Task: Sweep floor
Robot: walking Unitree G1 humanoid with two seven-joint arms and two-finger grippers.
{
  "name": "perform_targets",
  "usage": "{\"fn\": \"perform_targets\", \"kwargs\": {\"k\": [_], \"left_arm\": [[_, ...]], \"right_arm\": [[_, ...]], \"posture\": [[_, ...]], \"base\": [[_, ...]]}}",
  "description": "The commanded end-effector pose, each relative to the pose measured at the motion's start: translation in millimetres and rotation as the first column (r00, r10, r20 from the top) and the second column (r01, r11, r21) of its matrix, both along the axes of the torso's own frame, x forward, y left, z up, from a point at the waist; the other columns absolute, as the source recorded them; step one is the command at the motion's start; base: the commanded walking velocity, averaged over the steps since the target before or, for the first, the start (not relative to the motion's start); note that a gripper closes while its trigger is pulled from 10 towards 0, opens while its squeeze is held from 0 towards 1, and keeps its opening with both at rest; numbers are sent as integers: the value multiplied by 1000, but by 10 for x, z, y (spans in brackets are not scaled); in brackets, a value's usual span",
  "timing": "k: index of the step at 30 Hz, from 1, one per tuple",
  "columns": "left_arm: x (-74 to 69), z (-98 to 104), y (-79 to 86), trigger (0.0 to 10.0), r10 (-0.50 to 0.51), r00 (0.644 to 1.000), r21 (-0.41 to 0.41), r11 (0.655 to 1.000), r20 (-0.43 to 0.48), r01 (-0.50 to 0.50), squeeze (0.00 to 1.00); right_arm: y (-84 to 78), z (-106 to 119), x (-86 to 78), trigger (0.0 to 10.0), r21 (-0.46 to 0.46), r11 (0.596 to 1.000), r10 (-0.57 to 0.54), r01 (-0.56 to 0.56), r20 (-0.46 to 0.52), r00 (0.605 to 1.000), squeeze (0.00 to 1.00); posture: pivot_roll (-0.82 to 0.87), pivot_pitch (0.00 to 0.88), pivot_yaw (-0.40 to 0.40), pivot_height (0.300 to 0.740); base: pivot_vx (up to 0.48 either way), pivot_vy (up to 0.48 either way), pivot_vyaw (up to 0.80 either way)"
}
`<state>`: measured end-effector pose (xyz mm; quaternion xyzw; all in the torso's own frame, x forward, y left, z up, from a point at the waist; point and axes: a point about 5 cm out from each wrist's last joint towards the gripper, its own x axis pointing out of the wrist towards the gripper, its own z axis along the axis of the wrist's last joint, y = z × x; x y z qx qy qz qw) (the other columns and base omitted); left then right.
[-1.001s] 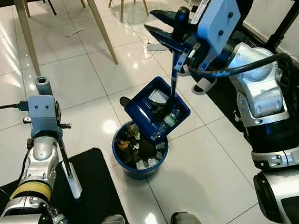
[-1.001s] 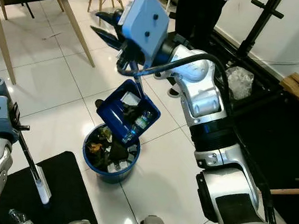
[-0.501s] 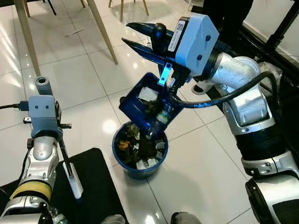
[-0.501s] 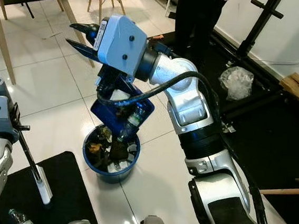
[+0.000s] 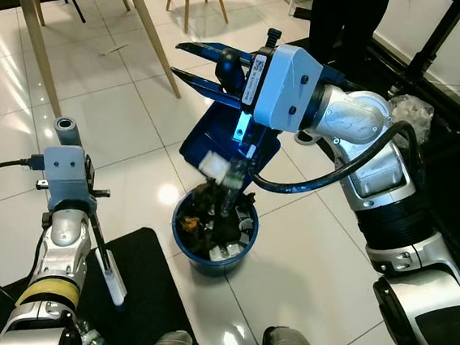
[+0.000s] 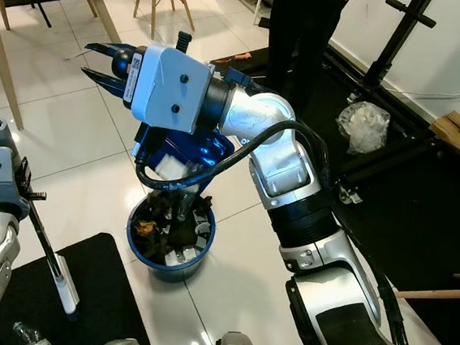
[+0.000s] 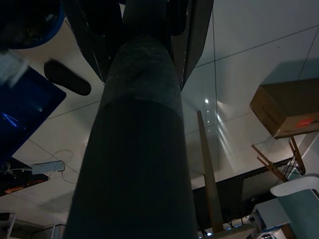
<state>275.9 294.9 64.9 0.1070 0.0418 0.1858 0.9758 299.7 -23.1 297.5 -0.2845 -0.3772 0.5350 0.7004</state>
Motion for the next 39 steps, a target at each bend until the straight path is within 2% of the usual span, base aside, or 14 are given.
{"fn": "perform_targets", "kwargs": {"k": [1,24,35,39], "left_arm": [[24,46,8,10000,4,1000,11,1000,27,-5,0],[12,36,-4,10000,22,999,-3,1000,37,-22,0],[11,38,-2,10000,26,999,-5,1000,41,-26,0],[13,35,-9,10000,25,999,-7,1000,41,-25,0]], "right_arm": [[61,151,-128,10000,15,998,54,-55,106,993,0],[184,214,-219,10000,39,990,130,-135,110,985,0],[292,183,-274,10000,44,980,191,-195,67,979,0],[276,246,-280,10000,88,974,205,-208,42,978,0]], "posture": [[8,0,5,740],[10,0,-10,740],[14,0,-13,740],[16,0,-14,740]], "base": [[0,0,0],[0,0,0],[0,0,0],[0,0,0]]}}
